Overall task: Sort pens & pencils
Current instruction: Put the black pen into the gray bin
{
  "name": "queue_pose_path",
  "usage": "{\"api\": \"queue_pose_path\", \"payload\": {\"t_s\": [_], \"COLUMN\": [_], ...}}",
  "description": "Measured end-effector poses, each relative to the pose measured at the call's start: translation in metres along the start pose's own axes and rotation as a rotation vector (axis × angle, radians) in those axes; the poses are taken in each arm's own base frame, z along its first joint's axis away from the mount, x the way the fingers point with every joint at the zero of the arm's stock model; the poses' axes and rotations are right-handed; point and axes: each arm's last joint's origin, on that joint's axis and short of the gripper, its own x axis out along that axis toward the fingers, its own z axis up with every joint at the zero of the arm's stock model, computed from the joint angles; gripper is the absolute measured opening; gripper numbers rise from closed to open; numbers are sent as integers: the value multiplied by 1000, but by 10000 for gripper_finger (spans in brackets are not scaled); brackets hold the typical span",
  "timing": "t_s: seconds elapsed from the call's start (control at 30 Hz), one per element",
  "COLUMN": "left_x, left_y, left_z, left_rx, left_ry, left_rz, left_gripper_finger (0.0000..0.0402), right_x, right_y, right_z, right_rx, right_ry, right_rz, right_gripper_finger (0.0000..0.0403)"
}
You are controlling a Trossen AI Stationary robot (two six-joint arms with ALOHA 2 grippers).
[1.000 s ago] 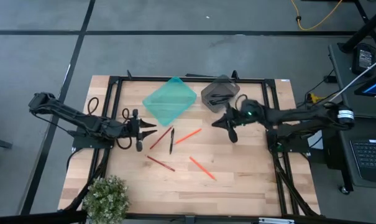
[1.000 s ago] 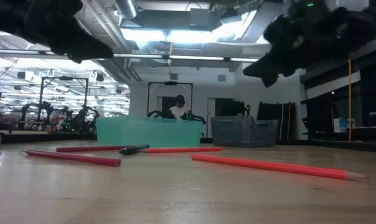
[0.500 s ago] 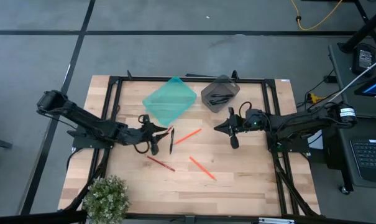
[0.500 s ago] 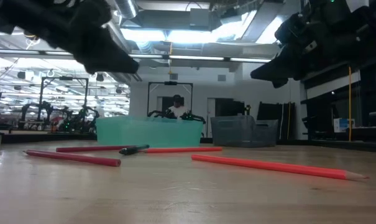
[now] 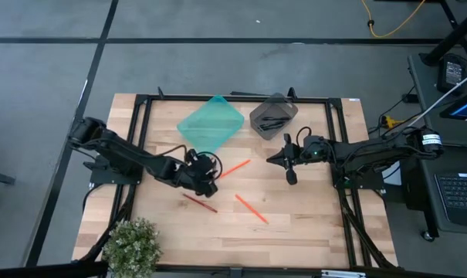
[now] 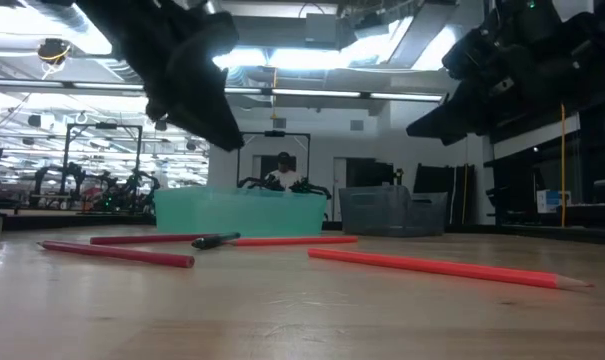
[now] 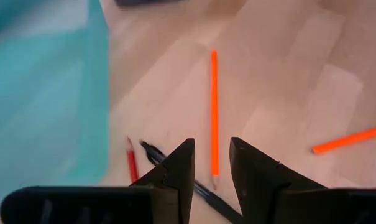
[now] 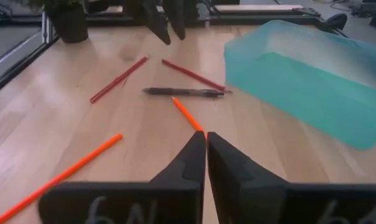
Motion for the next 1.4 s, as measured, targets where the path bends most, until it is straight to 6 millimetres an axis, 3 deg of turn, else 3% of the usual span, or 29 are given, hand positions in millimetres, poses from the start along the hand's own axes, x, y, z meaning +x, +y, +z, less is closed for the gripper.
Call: {"api": "queue_pose_path", "payload": {"t_s": [0.47,1.1,1.4], "left_x": [33,46,52], "left_y": [-9,5,14], "left_z": [-26,-14,-12], "left_rx": [-26,-372,-451], "left_ry": [180,206,237], "left_rz": [-12,26,51], "left_gripper_finger": [122,125,125], "right_x": [0,0,0], "right_y": [7,7,7], "right_z": [-3,-4,-4], "right_rx": [-19,-198,-228], "right_ry": [31,30,29], "right_rz": [83,88,89], "right_gripper_finger": [19,19,19]}}
